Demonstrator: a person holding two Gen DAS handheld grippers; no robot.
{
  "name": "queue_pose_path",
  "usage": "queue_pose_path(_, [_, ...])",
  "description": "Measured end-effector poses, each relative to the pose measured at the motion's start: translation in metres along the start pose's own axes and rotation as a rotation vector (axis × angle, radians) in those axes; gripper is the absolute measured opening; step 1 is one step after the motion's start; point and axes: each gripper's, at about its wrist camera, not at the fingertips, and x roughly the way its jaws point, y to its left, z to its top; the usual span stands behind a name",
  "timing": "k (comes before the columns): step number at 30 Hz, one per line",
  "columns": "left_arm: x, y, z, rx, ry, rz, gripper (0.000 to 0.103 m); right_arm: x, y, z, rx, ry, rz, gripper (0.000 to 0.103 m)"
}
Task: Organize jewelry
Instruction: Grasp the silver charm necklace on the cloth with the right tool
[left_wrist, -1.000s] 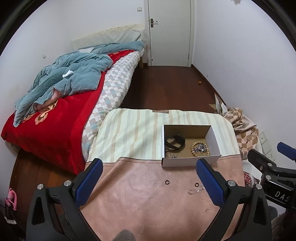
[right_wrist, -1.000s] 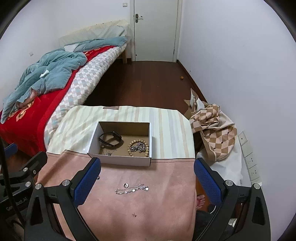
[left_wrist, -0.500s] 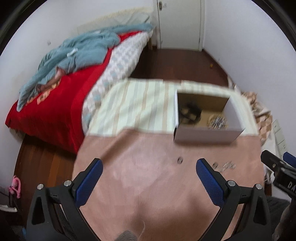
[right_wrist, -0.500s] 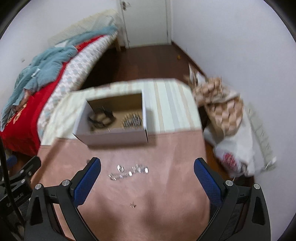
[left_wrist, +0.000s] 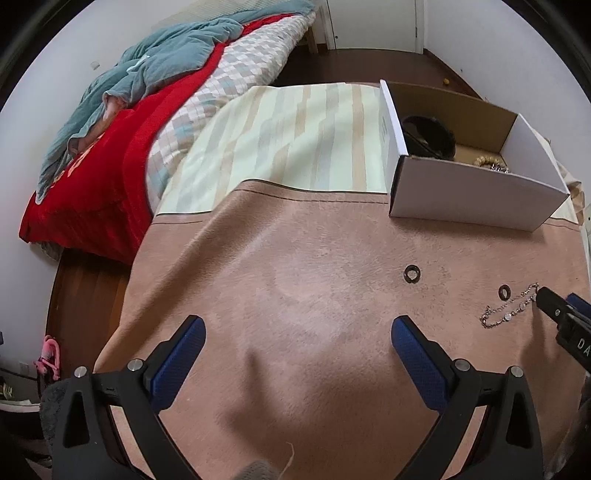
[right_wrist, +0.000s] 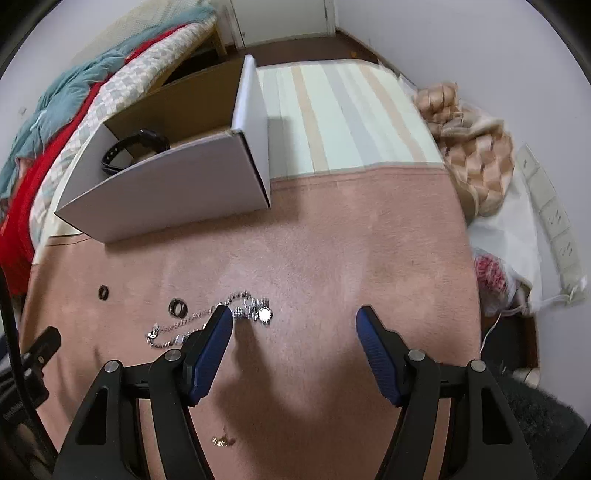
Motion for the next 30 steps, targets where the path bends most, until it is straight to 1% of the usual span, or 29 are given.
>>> queue_pose_path(1, [0.002, -0.002, 0.0, 0.006, 0.004, 0.001, 0.103, 0.0, 0.002, -0.001, -0.014, -0.005, -0.009, 0.059])
queue_pose_path(2, [0.003, -0.003, 0.0, 0.01, 0.007, 0.0, 0.103, 0.0, 0.007, -0.002, -0.051, -0.022, -0.029, 0.048])
queue_pose_path(3, [0.005, -0.004, -0.001, 0.013, 0.009, -0.002, 0.103, -0.001, 0.009, -0.002, -0.064, -0.025, -0.011, 0.03])
queue_pose_path(5, [0.006, -0.007, -0.001, 0.019, 0.013, -0.004, 0.103, -0.004, 0.017, -0.004, -0.102, -0.018, 0.013, 0.006])
queue_pose_path(7, [0.005, -0.01, -0.002, 0.024, 0.014, -0.009, 0.103, -0.006, 0.016, -0.005, -0.11, -0.015, 0.001, 0.006])
queue_pose_path(10, [0.0, -0.015, -0.004, 0.034, 0.005, -0.023, 0.103, -0.012, -0.005, -0.006, -0.037, -0.014, 0.012, 0.006])
queue_pose_path(14, [-0.012, -0.035, -0.013, 0.066, -0.002, -0.086, 0.103, -0.024, -0.041, -0.007, 0.054, -0.017, 0.005, 0.006])
queue_pose_path(17, [-0.02, -0.062, -0.026, 0.116, 0.012, -0.161, 0.103, -0.03, -0.056, -0.01, 0.08, -0.016, -0.001, 0.006])
queue_pose_path(20, [-0.026, -0.09, -0.038, 0.158, 0.033, -0.209, 0.103, -0.035, -0.068, -0.016, 0.094, -0.02, -0.005, 0.006])
queue_pose_path(24, [-0.031, -0.115, -0.052, 0.201, 0.049, -0.231, 0.103, -0.041, -0.08, -0.025, 0.117, -0.02, -0.007, 0.006])
queue_pose_path(30, [-0.03, -0.136, -0.062, 0.234, 0.043, -0.228, 0.102, -0.041, -0.097, -0.032, 0.144, -0.018, -0.009, 0.006])
